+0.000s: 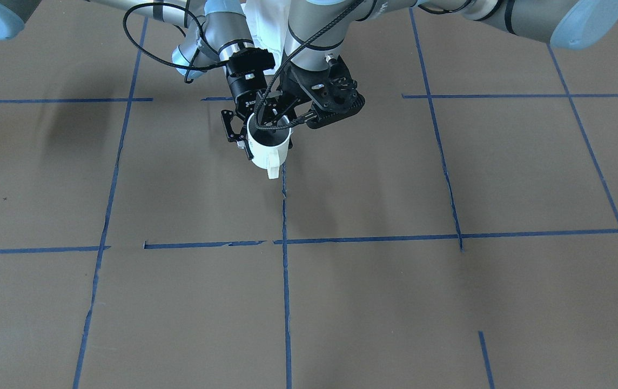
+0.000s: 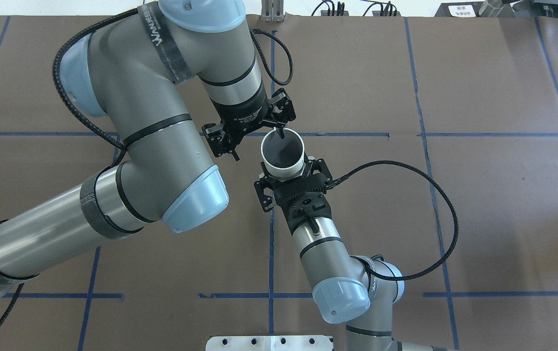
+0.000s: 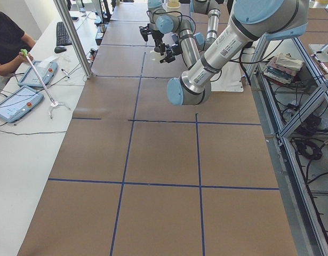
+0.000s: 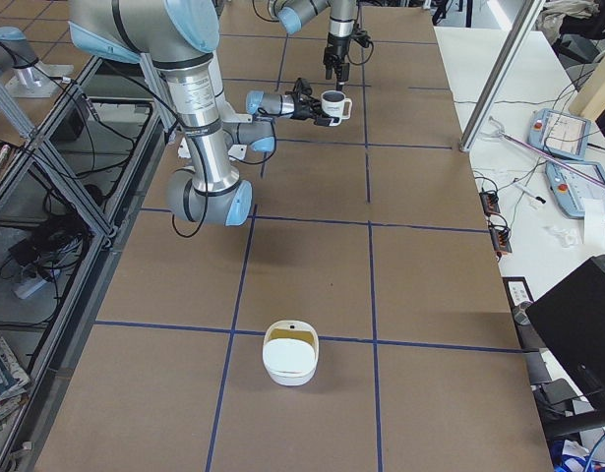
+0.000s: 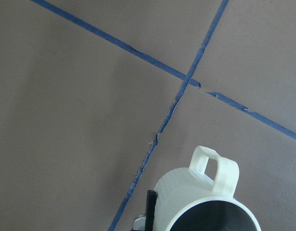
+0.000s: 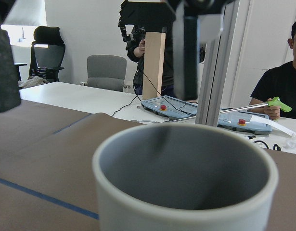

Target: Left arm hands cup to right arm to dump lemon

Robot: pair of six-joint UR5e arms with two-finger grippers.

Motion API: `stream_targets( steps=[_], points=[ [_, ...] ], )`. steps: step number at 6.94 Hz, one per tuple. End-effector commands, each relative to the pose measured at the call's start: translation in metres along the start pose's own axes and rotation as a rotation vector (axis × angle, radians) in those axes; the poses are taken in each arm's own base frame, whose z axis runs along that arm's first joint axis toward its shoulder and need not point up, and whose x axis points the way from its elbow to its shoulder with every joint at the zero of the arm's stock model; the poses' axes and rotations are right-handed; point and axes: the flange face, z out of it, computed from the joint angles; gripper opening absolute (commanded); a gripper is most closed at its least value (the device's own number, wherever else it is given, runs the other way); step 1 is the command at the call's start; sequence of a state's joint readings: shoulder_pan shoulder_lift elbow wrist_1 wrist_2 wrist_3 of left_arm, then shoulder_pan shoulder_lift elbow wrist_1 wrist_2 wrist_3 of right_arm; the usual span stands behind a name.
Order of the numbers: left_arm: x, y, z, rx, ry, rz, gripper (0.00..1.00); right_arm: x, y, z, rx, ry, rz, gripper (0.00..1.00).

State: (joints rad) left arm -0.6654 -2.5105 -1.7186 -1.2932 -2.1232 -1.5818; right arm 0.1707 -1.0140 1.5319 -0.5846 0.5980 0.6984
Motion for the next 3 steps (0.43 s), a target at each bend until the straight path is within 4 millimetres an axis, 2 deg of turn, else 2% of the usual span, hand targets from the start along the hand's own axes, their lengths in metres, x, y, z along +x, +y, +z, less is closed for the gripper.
stream_targets(
  steps=[1, 3],
  points=[
    [0.0012, 0.0099, 0.0076, -0.009, -0.007, 0.010, 0.94, -0.0136, -0.0117, 0.0028, -0.004, 0.004, -0.008, 0.31],
    [-0.0005, 0.0102, 0.0109, -0.010, -0.012, 0.010, 0.94, -0.0119, -0.0102, 0.0026, -0.006, 0.006, -0.012, 0.31]
  ],
)
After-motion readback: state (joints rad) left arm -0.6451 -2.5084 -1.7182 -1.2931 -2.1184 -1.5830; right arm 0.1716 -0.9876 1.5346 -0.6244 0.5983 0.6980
